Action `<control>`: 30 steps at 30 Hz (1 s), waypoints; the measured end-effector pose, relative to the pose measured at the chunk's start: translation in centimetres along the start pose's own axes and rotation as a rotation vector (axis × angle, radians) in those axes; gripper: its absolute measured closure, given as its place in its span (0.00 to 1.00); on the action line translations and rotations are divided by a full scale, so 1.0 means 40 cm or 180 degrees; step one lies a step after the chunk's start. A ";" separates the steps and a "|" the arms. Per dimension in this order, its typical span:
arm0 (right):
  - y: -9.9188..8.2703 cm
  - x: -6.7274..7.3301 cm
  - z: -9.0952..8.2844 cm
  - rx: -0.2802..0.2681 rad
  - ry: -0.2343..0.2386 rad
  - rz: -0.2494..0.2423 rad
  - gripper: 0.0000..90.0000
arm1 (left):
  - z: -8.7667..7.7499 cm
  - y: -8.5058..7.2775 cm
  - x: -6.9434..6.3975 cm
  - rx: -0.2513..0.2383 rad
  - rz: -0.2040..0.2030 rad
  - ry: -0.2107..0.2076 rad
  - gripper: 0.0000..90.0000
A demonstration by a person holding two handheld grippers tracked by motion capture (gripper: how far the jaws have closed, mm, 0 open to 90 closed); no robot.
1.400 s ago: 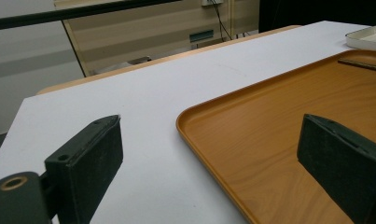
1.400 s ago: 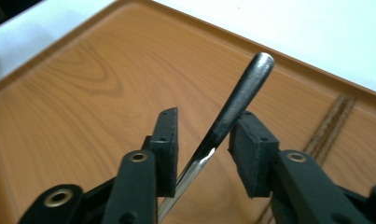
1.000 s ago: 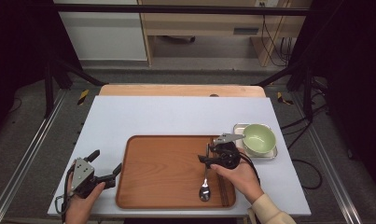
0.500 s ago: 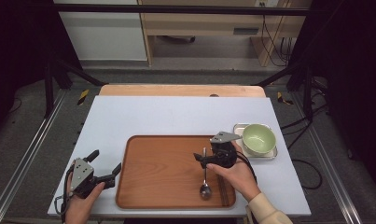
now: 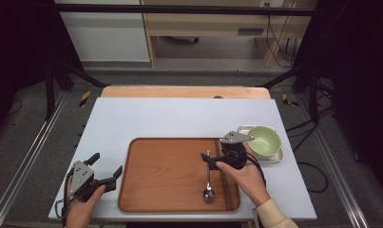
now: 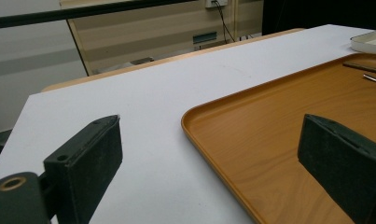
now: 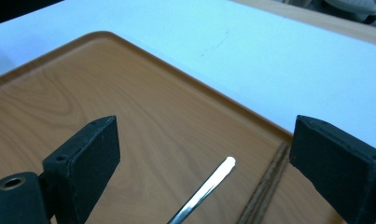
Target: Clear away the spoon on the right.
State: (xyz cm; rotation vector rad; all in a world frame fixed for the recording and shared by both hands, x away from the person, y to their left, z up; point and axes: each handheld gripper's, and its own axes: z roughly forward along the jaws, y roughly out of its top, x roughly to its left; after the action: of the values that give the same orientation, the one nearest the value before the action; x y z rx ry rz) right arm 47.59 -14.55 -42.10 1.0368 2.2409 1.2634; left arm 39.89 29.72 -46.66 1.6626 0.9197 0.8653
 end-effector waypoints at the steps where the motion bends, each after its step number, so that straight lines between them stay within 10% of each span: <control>1: 0.004 -0.003 -0.006 -0.0012 -0.0009 -0.0017 0.11 | -0.001 0.000 0.000 -0.0015 -0.0006 0.0005 0.07; 20: 0.016 -0.093 -0.091 -0.0140 -0.0331 0.0179 0.13 | -0.007 0.001 0.005 -0.0061 0.0001 0.0040 0.06; 30: 0.012 -0.187 -0.173 0.0163 -0.0655 0.0307 0.20 | -0.014 0.002 0.010 -0.0088 0.0034 0.0086 0.06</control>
State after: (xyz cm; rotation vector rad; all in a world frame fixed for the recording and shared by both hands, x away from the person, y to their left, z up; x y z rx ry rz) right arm 48.48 -23.97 -38.30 1.2472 2.0989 1.0871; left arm 39.60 30.27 -46.41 1.6371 0.9142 0.9057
